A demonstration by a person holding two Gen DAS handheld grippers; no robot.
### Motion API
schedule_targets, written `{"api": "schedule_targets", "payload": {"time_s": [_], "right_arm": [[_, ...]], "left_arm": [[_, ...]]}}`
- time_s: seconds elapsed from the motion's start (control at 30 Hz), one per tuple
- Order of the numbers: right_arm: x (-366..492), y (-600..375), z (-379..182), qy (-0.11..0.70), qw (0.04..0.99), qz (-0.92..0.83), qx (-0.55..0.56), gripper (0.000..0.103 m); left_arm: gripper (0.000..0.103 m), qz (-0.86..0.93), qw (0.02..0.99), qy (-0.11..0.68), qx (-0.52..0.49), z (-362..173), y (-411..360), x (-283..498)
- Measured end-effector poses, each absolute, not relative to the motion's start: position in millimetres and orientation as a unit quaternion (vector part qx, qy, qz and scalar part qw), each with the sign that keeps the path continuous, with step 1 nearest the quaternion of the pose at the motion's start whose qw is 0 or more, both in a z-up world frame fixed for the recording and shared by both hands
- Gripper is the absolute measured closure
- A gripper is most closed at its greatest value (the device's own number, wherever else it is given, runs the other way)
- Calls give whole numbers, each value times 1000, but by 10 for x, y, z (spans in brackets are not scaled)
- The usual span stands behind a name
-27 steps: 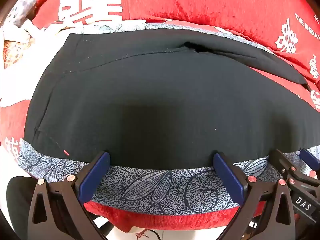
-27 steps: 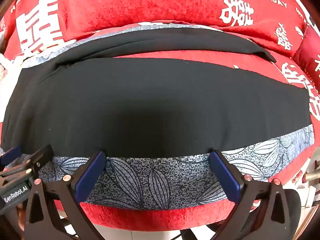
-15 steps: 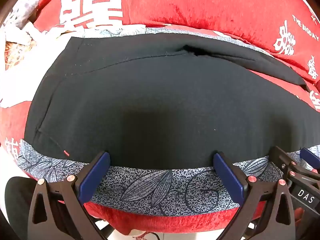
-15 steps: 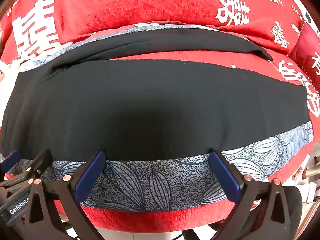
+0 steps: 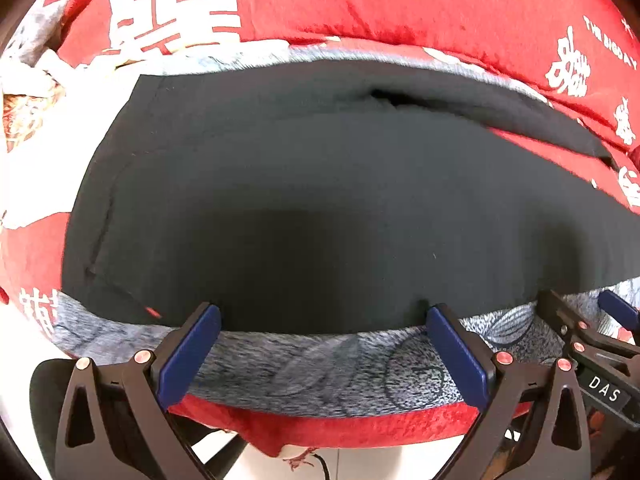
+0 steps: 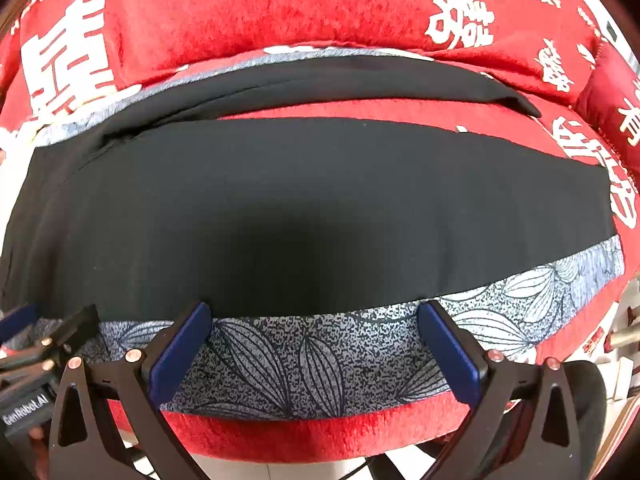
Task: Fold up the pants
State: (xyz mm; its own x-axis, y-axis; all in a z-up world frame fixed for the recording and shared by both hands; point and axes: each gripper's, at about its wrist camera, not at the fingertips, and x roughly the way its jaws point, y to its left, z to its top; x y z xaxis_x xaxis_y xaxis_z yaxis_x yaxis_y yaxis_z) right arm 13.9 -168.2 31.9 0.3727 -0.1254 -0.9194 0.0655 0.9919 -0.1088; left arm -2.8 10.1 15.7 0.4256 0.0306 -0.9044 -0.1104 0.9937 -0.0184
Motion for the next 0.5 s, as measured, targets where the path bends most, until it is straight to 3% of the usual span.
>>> {"api": "schedule_targets", "payload": {"time_s": [0.17, 0.3, 0.37, 0.5], "right_arm": [[206, -1340, 509, 537, 840, -16, -78, 0], [362, -1012, 303, 587, 804, 63, -78, 0], [357, -976, 208, 589, 799, 64, -103, 0], [370, -1267, 245, 581, 808, 52, -87, 0]], "left_arm": [[0, 76, 841, 533, -53, 246, 412, 71], [0, 95, 807, 579, -73, -8, 708, 243], [0, 75, 799, 587, -109, -35, 862, 266], [0, 100, 803, 581, -83, 24, 1022, 279]]}}
